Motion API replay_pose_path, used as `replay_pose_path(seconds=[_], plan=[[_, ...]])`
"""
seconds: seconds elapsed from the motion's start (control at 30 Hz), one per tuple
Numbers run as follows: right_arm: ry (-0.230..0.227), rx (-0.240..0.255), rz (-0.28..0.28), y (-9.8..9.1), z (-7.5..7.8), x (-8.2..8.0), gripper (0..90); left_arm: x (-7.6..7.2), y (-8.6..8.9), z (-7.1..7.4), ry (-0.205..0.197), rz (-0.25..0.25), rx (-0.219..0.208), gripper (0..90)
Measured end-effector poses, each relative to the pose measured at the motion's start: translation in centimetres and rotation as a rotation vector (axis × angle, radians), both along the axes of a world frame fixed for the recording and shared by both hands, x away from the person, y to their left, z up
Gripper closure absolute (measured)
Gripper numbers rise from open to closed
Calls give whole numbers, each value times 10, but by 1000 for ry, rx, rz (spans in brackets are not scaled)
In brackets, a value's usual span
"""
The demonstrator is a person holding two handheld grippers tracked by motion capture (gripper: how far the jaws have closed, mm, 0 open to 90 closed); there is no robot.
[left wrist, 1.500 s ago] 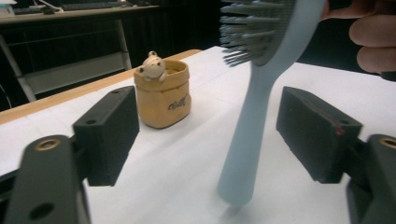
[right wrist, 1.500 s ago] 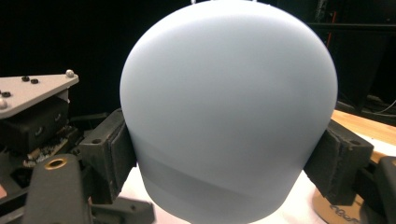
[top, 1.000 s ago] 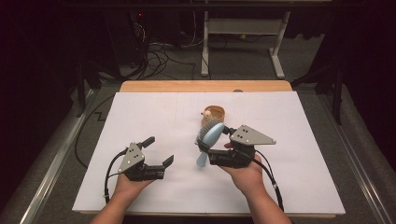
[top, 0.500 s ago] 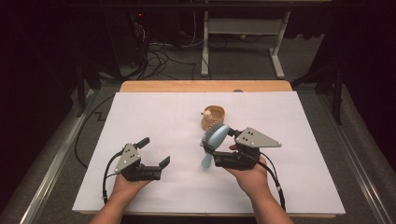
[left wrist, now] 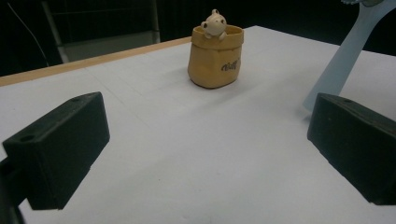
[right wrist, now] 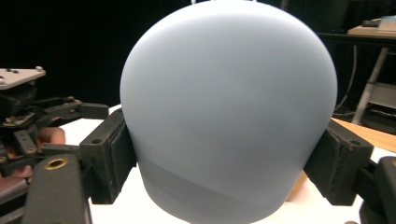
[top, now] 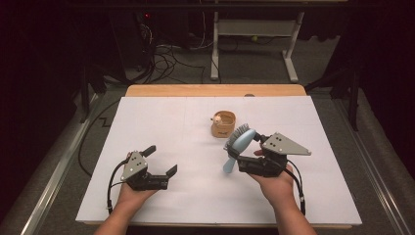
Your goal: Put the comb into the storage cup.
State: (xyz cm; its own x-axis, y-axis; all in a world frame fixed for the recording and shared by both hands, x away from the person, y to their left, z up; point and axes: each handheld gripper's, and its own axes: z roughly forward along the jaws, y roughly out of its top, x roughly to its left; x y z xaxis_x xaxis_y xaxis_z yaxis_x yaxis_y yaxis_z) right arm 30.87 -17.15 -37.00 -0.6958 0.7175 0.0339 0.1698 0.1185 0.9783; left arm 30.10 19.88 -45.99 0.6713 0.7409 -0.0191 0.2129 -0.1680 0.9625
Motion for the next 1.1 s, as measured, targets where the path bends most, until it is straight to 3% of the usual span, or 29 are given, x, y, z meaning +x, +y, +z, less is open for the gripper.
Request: replay_pose_path(seconds=[1.1], plan=[[-10,-2,-120,-48,0,3,209,3,14,-5,16,32,-63,0]])
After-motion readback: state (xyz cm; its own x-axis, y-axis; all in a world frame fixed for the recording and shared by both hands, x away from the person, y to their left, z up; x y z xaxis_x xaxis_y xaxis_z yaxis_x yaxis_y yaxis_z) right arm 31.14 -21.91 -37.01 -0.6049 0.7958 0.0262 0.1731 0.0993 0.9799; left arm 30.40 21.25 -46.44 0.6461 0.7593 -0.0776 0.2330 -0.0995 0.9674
